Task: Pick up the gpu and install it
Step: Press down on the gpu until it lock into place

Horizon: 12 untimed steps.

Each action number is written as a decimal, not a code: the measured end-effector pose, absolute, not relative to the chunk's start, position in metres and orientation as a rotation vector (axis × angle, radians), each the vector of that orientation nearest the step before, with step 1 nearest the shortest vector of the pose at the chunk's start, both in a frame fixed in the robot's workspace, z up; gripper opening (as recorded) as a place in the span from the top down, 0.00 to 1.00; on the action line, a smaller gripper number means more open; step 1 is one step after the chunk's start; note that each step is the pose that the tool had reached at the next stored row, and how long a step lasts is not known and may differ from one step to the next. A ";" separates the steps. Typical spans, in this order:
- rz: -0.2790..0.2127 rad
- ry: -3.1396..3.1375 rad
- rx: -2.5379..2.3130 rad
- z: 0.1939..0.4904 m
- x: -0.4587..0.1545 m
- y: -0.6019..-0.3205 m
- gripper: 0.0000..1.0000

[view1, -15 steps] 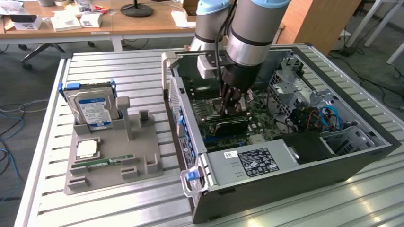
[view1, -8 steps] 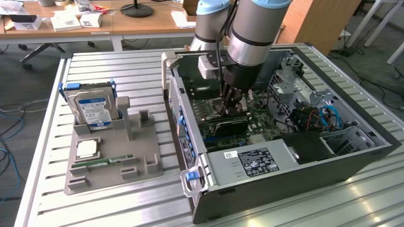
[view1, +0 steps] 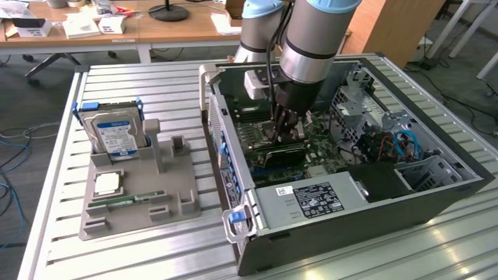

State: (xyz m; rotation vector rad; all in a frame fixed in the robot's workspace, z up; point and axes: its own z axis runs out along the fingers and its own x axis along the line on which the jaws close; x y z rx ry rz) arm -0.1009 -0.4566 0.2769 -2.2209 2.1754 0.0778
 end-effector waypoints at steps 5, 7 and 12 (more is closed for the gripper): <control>0.078 2.175 -2.221 0.274 -0.101 -0.457 0.89; 0.078 2.175 -2.221 0.271 -0.101 -0.457 0.89; 0.078 2.175 -2.221 0.268 -0.101 -0.457 0.89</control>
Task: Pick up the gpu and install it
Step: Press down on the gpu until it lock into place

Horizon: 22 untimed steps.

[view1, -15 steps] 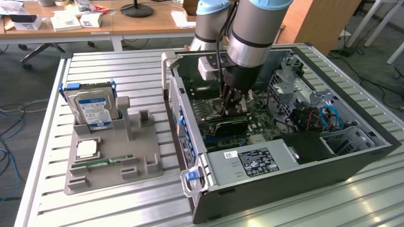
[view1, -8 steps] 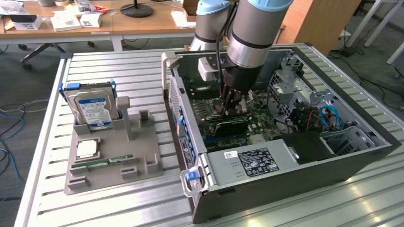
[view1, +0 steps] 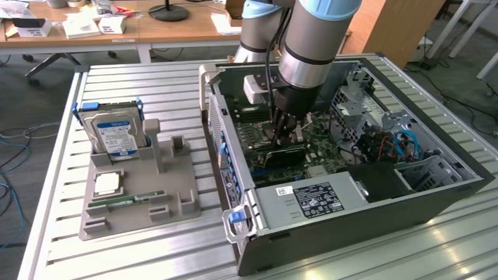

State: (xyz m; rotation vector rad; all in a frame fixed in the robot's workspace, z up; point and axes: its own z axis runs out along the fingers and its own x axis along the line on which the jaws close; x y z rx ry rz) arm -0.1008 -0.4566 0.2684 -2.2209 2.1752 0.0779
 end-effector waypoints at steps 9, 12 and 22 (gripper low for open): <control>0.078 2.175 -2.221 0.267 -0.101 -0.457 0.89; 0.078 2.175 -2.220 0.265 -0.101 -0.456 0.89; 0.078 2.175 -2.221 0.263 -0.101 -0.457 0.89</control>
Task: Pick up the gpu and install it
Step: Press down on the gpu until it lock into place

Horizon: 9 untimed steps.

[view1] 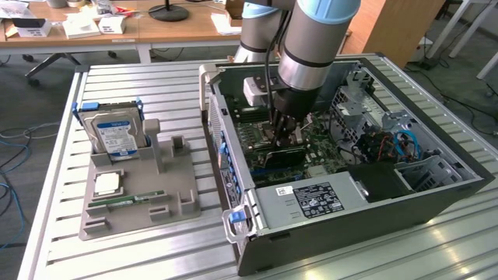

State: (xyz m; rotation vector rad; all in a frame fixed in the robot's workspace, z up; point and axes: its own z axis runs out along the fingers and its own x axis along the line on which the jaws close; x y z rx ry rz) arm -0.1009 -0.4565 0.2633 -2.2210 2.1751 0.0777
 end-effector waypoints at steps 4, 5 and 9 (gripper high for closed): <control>0.078 2.175 -2.221 0.263 -0.101 -0.457 0.89; 0.078 2.175 -2.221 0.263 -0.101 -0.457 0.89; 0.078 2.175 -2.221 0.263 -0.102 -0.457 0.89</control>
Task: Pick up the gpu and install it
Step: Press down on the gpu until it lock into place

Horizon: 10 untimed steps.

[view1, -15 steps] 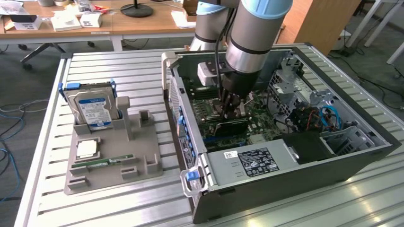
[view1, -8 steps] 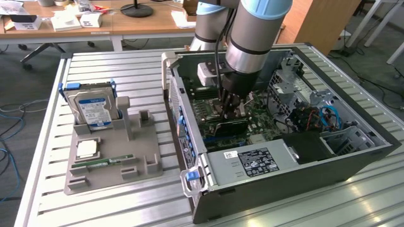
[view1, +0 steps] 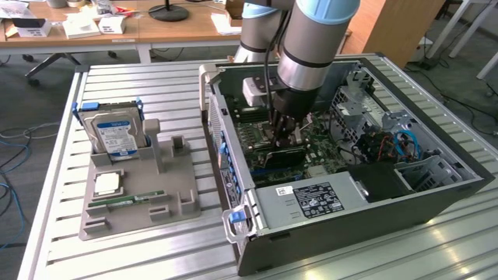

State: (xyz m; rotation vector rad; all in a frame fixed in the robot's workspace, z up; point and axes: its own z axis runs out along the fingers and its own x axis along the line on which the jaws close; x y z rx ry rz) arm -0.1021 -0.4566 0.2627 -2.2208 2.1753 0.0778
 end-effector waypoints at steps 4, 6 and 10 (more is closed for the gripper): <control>0.078 2.175 -2.221 0.262 -0.105 -0.457 0.89; 0.078 2.175 -2.221 0.262 -0.105 -0.457 0.89; 0.078 2.175 -2.221 0.261 -0.105 -0.457 0.89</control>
